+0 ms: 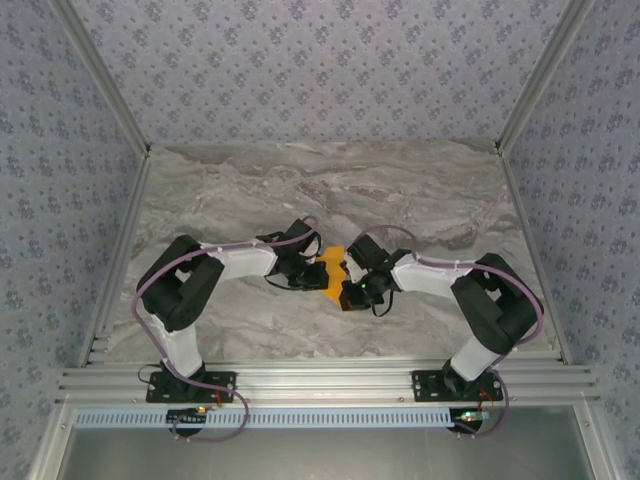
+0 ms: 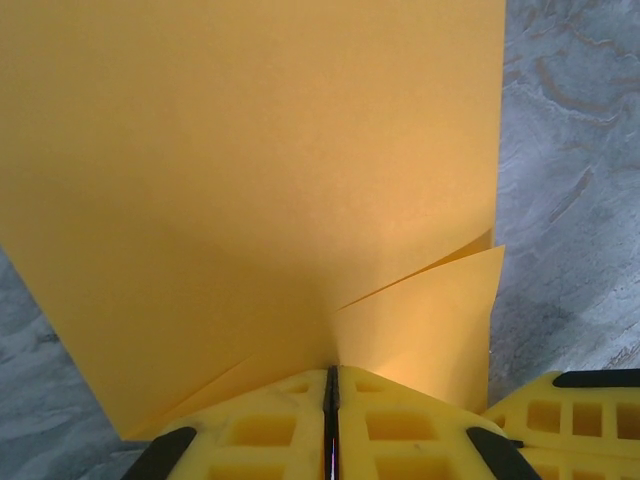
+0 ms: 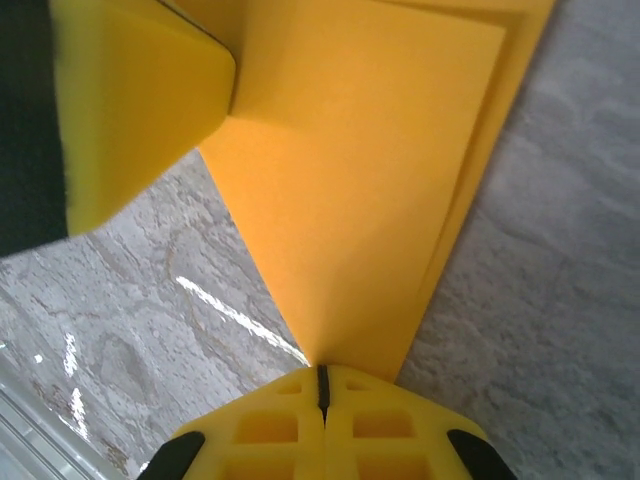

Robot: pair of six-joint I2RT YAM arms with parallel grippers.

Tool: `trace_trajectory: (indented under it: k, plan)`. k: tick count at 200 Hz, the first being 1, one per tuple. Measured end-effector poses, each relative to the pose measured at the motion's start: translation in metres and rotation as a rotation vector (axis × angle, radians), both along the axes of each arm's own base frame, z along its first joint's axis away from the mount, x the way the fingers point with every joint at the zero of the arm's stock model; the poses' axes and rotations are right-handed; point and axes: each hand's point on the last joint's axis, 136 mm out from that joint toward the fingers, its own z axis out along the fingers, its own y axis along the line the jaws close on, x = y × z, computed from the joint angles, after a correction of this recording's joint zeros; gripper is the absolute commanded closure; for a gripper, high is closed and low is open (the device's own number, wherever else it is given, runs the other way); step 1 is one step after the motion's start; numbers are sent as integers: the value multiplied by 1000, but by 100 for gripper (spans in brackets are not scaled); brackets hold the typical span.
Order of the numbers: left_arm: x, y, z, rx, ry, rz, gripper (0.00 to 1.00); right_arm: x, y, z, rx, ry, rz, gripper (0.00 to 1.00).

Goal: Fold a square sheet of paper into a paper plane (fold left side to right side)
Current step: Third fold the triangle at the center of the table.

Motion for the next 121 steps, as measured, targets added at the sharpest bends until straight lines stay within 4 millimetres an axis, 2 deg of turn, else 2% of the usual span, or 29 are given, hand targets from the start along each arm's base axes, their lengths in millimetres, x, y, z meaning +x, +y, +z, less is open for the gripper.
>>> trace_trajectory:
  k: [72,121]
  plan:
    - [0,0,1,7,-2,1,90,-29,-35,5,-27,19,-33,95]
    - [6,1,4,27,-15,11,84,-15,-48,34,-22,-91,-65,89]
